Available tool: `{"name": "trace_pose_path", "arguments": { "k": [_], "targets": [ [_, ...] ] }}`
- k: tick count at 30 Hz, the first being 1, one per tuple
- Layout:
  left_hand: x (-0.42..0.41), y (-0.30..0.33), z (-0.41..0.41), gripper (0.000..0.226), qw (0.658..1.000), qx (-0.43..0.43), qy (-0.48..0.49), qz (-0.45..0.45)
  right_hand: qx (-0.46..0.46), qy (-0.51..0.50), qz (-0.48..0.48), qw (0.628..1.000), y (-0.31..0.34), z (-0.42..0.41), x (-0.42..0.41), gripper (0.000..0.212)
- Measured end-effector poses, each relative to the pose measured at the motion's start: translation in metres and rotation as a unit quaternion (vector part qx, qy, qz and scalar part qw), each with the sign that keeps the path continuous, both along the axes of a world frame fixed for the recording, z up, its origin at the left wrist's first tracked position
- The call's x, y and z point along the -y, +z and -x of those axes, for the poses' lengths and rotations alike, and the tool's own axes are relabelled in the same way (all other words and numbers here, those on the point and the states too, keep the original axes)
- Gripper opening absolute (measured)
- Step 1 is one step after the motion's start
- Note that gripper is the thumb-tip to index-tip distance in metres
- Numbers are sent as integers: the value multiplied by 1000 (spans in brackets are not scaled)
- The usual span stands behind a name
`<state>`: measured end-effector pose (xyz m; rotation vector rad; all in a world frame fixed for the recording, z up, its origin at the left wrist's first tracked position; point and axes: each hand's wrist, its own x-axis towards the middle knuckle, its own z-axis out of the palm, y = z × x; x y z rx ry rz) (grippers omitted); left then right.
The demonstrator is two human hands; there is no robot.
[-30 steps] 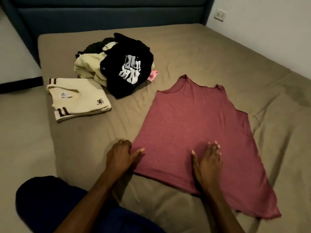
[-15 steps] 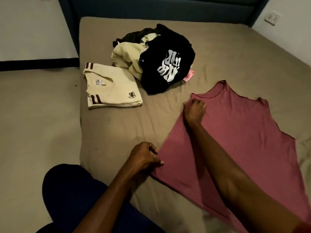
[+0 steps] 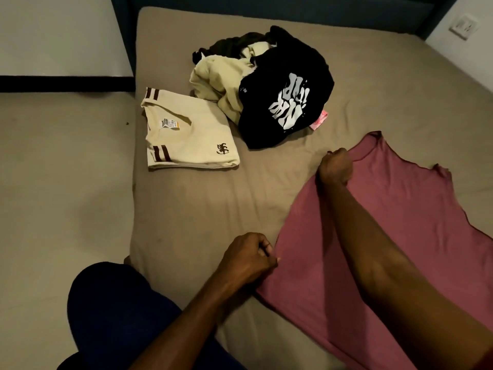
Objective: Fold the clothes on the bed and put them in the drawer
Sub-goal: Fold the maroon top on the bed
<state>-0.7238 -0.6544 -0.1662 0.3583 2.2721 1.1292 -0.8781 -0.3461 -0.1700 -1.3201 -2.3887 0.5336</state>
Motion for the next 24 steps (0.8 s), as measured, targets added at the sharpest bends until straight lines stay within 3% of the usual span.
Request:
{"name": "trace_pose_path", "arguments": {
  "k": [4,8,10,14,18,20,24],
  "targets": [
    [-6,23,-17,16,998,-10,-21,-65,-125,2,80,989,16,-20,-22,25],
    [-33,44,-51,20,991,-65,-76,-88,-194,-12,70,979,38,-66,-59,23],
    [-52,47,-74,24,986,-103,-107,-77,-199,-27,51,978,45,-98,-83,25],
    [-98,39,-129,34,968,-168,-185,7,-172,-63,116,976,27,-163,-134,32],
    [-128,32,-163,54,950,-135,-262,103,-152,-15,169,974,7,-192,-145,32],
    [-132,34,-169,57,949,-124,-262,123,-140,20,140,980,13,-191,-143,20],
    [-138,30,-171,55,967,-110,-213,81,-149,17,108,983,12,-183,-162,21]
  ]
}}
